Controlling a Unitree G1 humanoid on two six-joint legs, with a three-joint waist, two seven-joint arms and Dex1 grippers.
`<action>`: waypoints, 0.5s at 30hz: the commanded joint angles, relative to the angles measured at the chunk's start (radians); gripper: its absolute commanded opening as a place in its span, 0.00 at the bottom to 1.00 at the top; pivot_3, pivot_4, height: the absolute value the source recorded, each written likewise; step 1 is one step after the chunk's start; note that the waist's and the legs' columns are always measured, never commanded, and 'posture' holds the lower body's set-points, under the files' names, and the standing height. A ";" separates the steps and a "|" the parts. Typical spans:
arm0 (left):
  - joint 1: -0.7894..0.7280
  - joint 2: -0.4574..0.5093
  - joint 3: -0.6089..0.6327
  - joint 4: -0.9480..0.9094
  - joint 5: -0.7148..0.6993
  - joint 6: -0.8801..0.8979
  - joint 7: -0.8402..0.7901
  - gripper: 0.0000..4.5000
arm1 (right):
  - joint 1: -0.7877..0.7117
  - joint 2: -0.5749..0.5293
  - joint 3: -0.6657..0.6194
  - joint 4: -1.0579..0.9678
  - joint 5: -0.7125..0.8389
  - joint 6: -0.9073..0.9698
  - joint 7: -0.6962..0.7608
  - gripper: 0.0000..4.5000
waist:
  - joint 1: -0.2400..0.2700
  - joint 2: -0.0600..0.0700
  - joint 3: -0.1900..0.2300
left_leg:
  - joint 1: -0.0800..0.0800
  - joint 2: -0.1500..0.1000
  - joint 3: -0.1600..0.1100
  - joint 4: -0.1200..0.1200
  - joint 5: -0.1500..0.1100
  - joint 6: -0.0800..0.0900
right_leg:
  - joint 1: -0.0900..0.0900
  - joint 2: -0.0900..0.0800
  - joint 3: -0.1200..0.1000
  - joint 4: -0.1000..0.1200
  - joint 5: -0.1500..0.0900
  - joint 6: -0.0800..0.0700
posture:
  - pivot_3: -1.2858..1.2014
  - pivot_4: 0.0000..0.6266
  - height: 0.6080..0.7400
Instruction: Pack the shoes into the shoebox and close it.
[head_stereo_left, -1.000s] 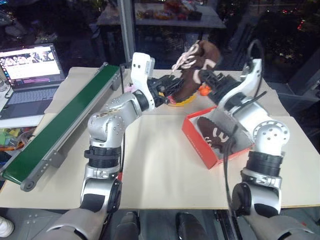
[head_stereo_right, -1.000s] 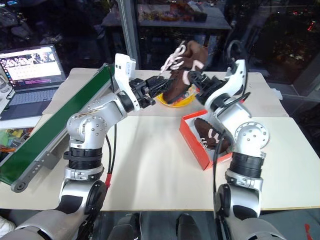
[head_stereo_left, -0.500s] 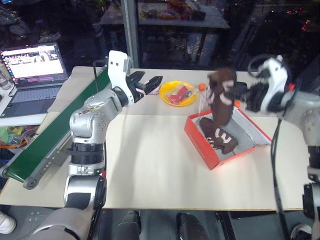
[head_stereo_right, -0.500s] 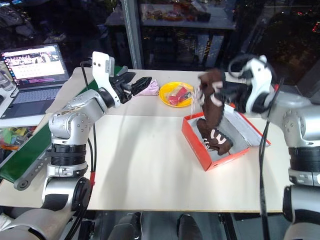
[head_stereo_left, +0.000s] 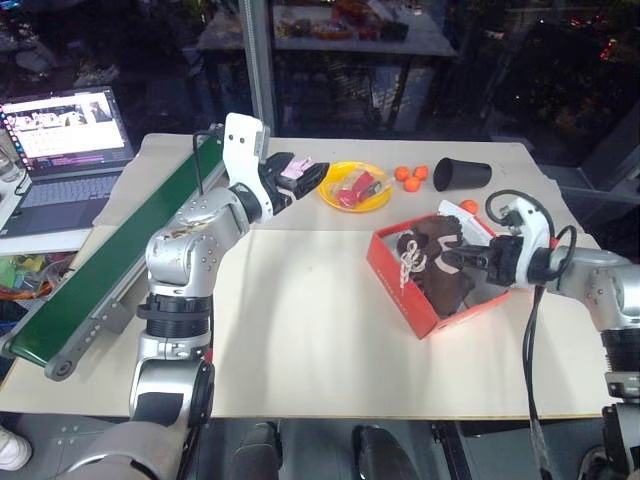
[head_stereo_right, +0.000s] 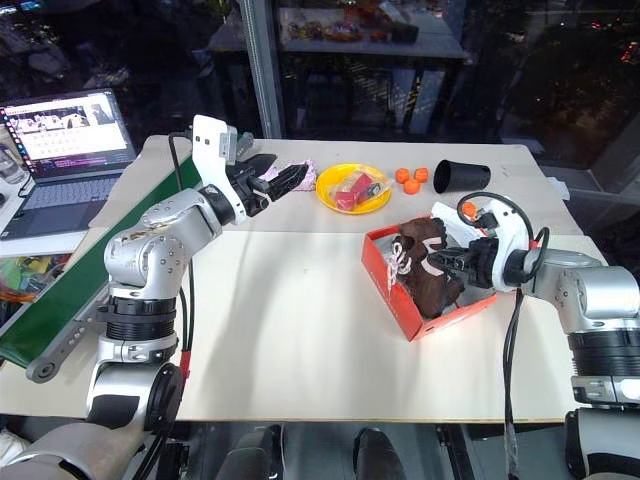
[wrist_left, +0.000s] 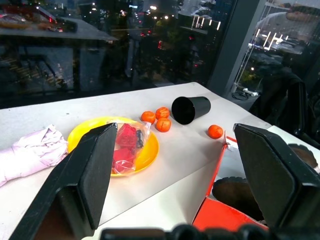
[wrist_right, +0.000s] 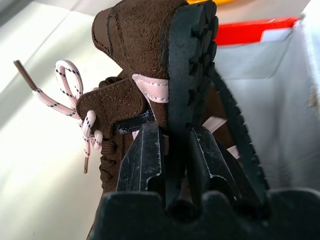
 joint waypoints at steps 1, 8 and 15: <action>-0.012 0.004 0.006 -0.045 -0.006 -0.012 0.004 0.89 | 0.012 -0.022 0.063 -0.077 -0.027 0.005 0.090 0.05 | 0.000 0.000 0.000 | 0.000 0.000 0.000 0.000 0.000 0.000 | 0.000 0.000 0.000 0.000 0.000 0.000 | 0.52 0.24 1.00; -0.005 -0.002 0.004 -0.052 -0.006 -0.019 0.010 0.89 | -0.004 -0.011 0.242 -0.061 -0.117 -0.021 0.252 0.05 | 0.001 0.000 0.000 | 0.000 0.000 0.000 0.000 0.000 0.000 | 0.001 0.000 0.000 0.000 0.000 0.000 | 0.52 0.24 1.00; 0.012 -0.002 0.015 -0.076 -0.005 -0.021 0.027 0.89 | -0.032 0.017 0.379 0.041 -0.236 -0.042 0.338 0.05 | 0.003 -0.001 -0.001 | 0.003 0.000 0.000 0.000 0.000 0.000 | 0.003 0.000 -0.001 0.000 0.000 0.000 | 0.52 0.24 1.00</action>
